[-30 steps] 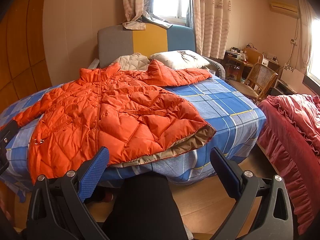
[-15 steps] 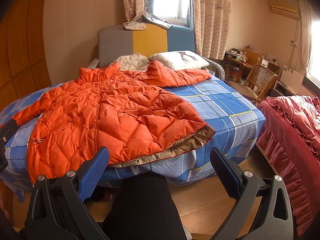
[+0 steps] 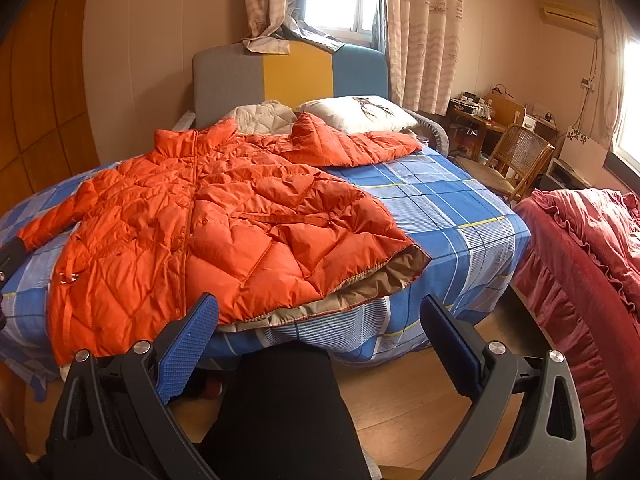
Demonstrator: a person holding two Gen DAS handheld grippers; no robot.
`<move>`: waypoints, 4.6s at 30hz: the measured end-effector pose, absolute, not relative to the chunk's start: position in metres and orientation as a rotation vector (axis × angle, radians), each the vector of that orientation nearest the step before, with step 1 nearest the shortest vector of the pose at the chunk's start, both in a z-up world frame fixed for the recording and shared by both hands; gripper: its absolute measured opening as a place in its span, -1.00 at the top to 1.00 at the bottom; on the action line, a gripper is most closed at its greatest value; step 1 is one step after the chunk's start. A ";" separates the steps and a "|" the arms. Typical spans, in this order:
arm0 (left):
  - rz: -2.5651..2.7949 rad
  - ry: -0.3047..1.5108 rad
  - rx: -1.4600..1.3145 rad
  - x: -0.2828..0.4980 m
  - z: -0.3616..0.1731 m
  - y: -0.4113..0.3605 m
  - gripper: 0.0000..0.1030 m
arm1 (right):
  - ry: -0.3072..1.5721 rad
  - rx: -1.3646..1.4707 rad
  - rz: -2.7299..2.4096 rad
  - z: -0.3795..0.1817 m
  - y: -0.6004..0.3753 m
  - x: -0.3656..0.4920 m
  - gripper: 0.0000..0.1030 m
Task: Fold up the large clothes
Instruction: 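Move the right gripper over the jacket sleeve lying on the bed, then close the right gripper on the sleeve cuff, then lift the sleeve and fold it across the jacket body, then release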
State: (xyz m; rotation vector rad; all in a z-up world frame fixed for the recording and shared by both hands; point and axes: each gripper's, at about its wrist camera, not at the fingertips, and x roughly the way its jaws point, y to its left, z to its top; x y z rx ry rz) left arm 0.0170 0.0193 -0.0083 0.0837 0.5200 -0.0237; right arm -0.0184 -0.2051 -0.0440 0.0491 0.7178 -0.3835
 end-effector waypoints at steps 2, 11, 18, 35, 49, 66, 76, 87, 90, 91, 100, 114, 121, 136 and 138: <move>-0.023 0.536 0.085 0.020 -0.013 0.021 -0.97 | 0.725 0.044 -0.391 -0.047 -0.206 -0.015 -0.94; -0.061 0.633 0.042 0.058 -0.032 0.026 -0.97 | 0.728 0.094 -0.410 -0.046 -0.230 0.014 -0.94; -0.109 0.644 0.063 0.105 -0.040 0.013 -0.97 | 0.743 0.148 -0.428 -0.045 -0.261 0.069 -0.84; -0.164 0.753 0.041 0.185 -0.063 0.003 -0.97 | 0.834 0.225 -0.488 -0.071 -0.323 0.166 -0.48; -0.095 0.778 -0.062 0.244 -0.068 -0.005 -0.97 | 0.888 0.247 -0.536 -0.088 -0.360 0.245 -0.30; -0.031 0.831 -0.052 0.354 -0.090 -0.040 -0.97 | 0.927 0.318 -0.672 -0.111 -0.449 0.371 -0.18; -0.027 0.854 -0.014 0.377 -0.110 -0.056 -0.97 | 0.944 0.474 -0.777 -0.145 -0.513 0.406 -0.18; -0.016 0.886 -0.009 0.378 -0.121 -0.055 -0.97 | 0.943 0.429 -0.790 -0.141 -0.516 0.389 0.94; -0.021 0.882 -0.004 0.373 -0.119 -0.056 -0.97 | 0.957 0.428 -0.844 -0.138 -0.514 0.359 0.94; -0.026 0.879 -0.003 0.371 -0.119 -0.056 -0.97 | 0.961 0.434 -0.856 -0.139 -0.513 0.350 0.94; -0.062 0.847 0.034 0.348 -0.106 -0.056 -0.97 | 0.879 0.649 -0.944 -0.143 -0.531 0.301 -0.34; -0.029 0.849 0.017 0.344 -0.105 -0.039 -0.97 | 0.822 0.469 -0.915 -0.122 -0.549 0.326 0.87; -0.047 0.834 0.009 0.335 -0.101 -0.037 -0.97 | 0.737 0.252 -0.753 -0.076 -0.482 0.344 0.87; -0.017 0.800 -0.086 0.306 -0.089 0.020 -0.97 | 0.816 -0.139 -0.159 -0.082 -0.217 0.384 0.90; -0.010 0.798 -0.096 0.303 -0.089 0.029 -0.97 | 0.835 -0.150 -0.105 -0.088 -0.196 0.381 0.90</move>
